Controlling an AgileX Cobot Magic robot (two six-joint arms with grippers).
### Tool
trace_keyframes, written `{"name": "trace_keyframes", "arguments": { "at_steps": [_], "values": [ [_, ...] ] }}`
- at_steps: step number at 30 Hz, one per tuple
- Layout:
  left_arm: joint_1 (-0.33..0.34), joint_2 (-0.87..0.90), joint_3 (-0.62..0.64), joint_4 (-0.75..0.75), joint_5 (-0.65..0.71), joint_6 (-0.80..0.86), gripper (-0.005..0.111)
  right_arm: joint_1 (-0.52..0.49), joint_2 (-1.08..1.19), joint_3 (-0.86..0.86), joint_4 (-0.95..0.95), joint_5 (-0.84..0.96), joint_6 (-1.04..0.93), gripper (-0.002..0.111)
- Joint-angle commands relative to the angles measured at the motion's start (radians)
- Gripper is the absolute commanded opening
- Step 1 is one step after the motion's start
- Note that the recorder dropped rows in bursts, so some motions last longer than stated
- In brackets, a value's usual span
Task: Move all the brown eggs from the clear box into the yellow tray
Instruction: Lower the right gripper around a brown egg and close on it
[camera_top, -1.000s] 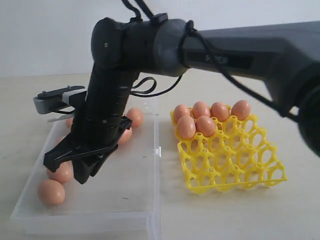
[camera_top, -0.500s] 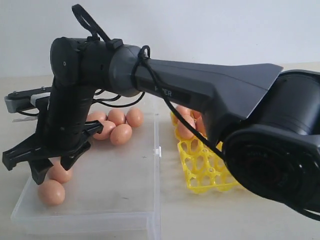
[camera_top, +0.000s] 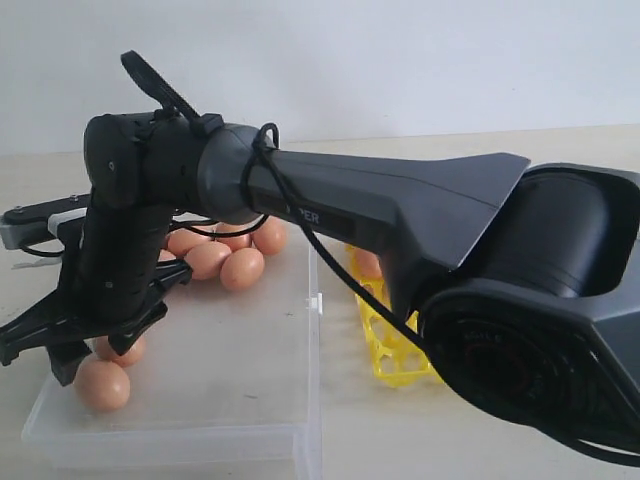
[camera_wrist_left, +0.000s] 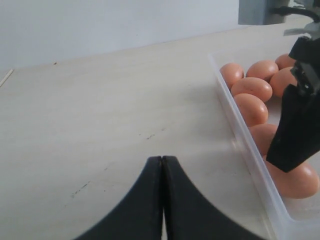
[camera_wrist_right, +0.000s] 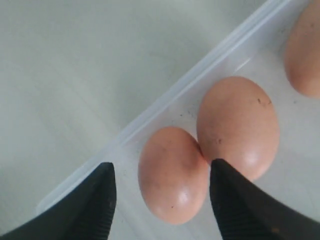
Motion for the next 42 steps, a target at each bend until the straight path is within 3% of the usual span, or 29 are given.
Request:
{"name": "trace_keyframes", "arguments": {
  "at_steps": [1,42],
  "values": [
    [-0.005,-0.006,-0.004,-0.001,-0.006,-0.005,0.000,0.011,-0.002,-0.011,-0.016,-0.012,0.001,0.055],
    [-0.005,-0.006,-0.004,-0.001,-0.006,-0.005,0.000,0.093,0.069,-0.007,-0.151,-0.056,-0.007,0.055]
  ]
}}
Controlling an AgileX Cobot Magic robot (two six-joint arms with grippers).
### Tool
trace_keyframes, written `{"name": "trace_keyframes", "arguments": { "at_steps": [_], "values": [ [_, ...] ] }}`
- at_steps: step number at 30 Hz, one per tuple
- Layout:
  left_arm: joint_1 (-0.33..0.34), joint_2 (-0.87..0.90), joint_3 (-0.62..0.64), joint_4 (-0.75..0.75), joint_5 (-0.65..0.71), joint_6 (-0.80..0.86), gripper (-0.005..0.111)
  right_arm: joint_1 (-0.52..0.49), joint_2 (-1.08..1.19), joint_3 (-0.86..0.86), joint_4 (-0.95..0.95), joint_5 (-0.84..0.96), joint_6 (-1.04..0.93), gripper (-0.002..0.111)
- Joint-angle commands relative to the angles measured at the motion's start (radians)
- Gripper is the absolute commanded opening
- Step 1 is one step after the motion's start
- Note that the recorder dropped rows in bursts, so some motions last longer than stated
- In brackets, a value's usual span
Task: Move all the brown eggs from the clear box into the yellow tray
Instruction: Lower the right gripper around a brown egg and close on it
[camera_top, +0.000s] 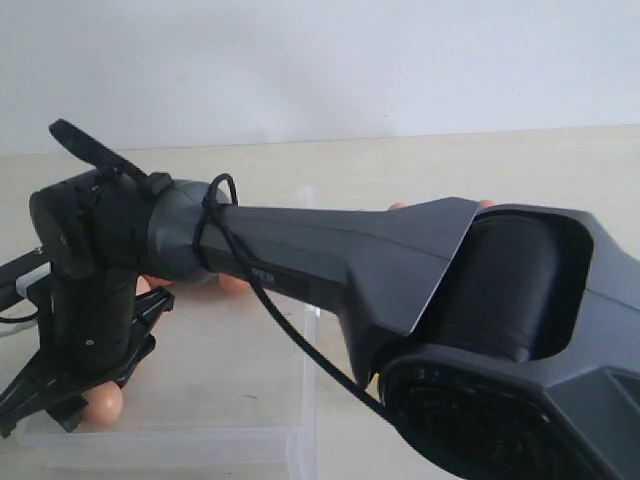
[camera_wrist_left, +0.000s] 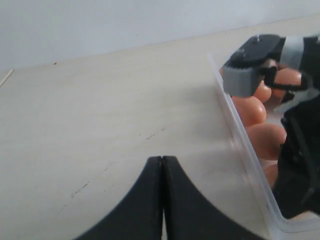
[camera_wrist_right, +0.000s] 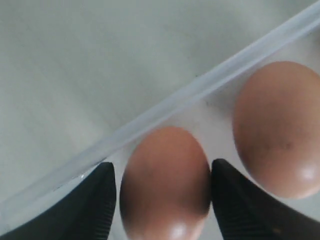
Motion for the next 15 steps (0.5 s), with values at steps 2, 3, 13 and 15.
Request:
{"name": "trace_keyframes", "arguments": {
  "at_steps": [2,3,13,15],
  "values": [
    [-0.005,-0.006,-0.004,-0.001,-0.006,-0.005,0.000,0.006,0.022,-0.007,-0.013,-0.044,-0.004,0.055],
    [-0.005,-0.006,-0.004,-0.001,-0.006,-0.005,0.000,0.004,0.022,-0.007,-0.021,-0.049,-0.002,0.055],
    [-0.005,-0.006,-0.004,-0.001,-0.006,-0.005,0.000,-0.018,0.022,-0.007,-0.035,-0.048,-0.012,0.016],
    [-0.005,-0.006,-0.004,-0.001,-0.006,-0.005,0.000,-0.020,0.022,-0.007,-0.035,-0.036,-0.074,0.000]
  ]
}}
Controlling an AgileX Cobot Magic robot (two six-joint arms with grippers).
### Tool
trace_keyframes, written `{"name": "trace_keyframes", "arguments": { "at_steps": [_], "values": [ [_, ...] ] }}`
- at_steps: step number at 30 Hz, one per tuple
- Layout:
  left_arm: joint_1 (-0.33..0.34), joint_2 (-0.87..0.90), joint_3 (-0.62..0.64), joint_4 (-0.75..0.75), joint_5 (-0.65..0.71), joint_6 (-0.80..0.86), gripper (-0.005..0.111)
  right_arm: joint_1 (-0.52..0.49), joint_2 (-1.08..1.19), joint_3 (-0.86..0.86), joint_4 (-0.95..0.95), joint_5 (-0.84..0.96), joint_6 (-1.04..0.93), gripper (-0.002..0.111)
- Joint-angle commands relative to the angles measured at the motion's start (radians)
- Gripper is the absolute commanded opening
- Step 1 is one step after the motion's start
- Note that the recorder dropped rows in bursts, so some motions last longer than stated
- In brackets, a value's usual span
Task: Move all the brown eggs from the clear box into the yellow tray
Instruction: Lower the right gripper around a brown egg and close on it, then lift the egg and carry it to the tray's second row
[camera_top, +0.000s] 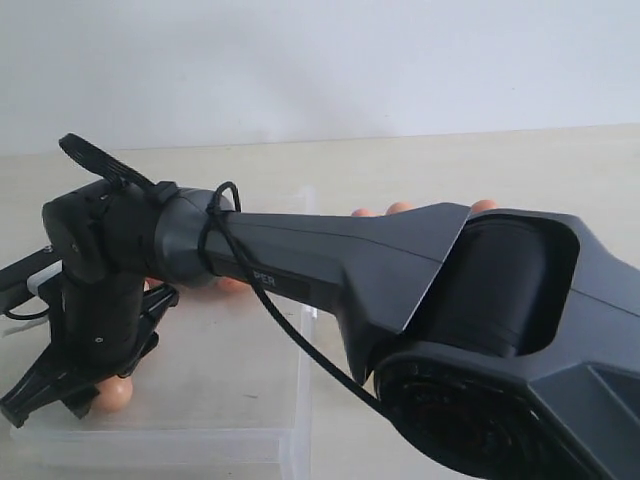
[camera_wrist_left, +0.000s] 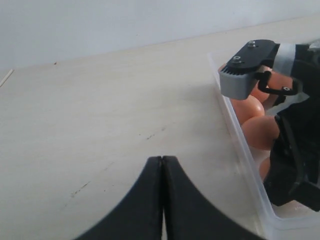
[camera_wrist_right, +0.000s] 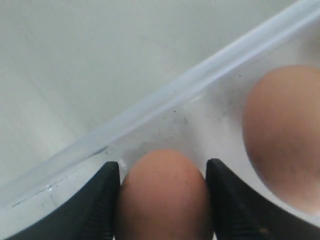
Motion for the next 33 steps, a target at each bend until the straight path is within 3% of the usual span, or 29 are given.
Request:
{"name": "trace_keyframes", "arguments": {
  "at_steps": [1,7,10,13,20,25,33],
  "values": [
    [-0.005,-0.006,-0.004,-0.001,-0.006,-0.005,0.000,-0.008,0.000,-0.006,-0.011,0.015,-0.083,0.000],
    [-0.005,-0.006,-0.004,-0.001,-0.006,-0.005,0.000,-0.008,-0.066,-0.001,-0.021,-0.039,-0.141,0.000],
    [-0.005,-0.006,-0.004,-0.001,-0.006,-0.005,0.000,0.001,-0.168,0.095,-0.063,-0.241,-0.141,0.000],
    [-0.005,-0.006,-0.004,-0.001,-0.006,-0.005,0.000,0.005,-0.332,0.366,-0.065,-0.552,-0.173,0.000],
    [-0.005,-0.006,-0.004,-0.001,-0.006,-0.005,0.000,-0.038,-0.591,0.848,0.057,-1.043,-0.262,0.000],
    [-0.005,-0.006,-0.004,-0.001,-0.006,-0.005,0.000,-0.180,-0.866,1.280,0.408,-1.477,-0.518,0.000],
    [-0.005,-0.006,-0.004,-0.001,-0.006,-0.005,0.000,-0.475,-0.995,1.512,0.304,-1.477,-0.403,0.000]
  ]
}}
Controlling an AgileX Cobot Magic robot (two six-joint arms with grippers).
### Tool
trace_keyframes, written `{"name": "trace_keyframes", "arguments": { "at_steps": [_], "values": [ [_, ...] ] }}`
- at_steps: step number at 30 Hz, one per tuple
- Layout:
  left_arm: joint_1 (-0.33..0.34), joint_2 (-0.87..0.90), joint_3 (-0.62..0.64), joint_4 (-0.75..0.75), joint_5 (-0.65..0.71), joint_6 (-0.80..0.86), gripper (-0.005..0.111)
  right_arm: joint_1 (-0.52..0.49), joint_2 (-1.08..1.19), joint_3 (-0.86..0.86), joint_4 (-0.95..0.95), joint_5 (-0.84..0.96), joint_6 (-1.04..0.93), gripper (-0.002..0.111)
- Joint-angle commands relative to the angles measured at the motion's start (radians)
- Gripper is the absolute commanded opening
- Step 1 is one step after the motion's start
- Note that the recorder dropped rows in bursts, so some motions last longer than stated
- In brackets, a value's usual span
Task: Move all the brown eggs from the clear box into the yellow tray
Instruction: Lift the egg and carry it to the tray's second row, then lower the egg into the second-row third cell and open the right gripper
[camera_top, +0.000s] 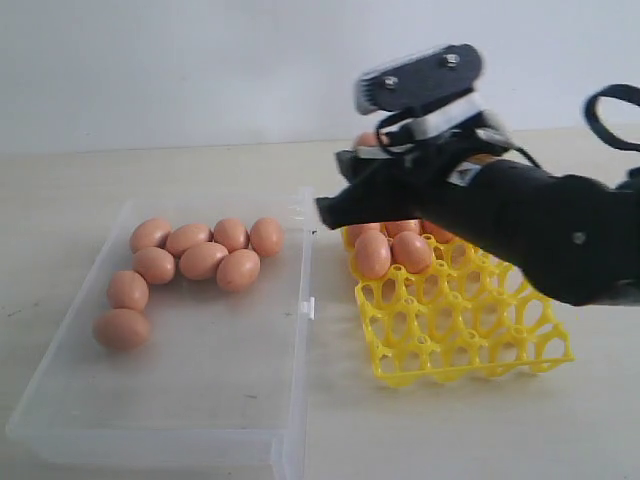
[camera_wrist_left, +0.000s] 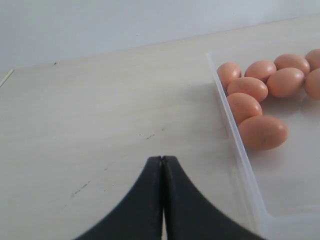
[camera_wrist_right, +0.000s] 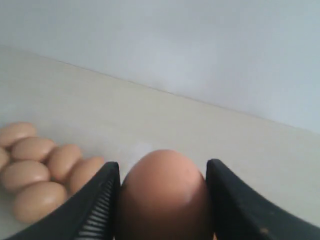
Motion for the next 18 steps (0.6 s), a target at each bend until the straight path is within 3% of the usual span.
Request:
{"name": "trace_keyframes", "arguments": {
  "at_steps": [1,5,11,18],
  "values": [
    [-0.005,-0.006,-0.004,-0.001,-0.006,-0.005,0.000,-0.170,-0.026,0.078,-0.118,0.006,0.127,0.000],
    [-0.005,-0.006,-0.004,-0.001,-0.006,-0.005,0.000,-0.293,0.005,0.080,-0.340,0.048,0.368,0.000],
    [-0.005,-0.006,-0.004,-0.001,-0.006,-0.005,0.000,-0.382,0.095,0.076,-0.599,0.050,0.667,0.000],
    [-0.005,-0.006,-0.004,-0.001,-0.006,-0.005,0.000,-0.388,0.211,0.031,-0.620,0.080,0.710,0.000]
  ]
}}
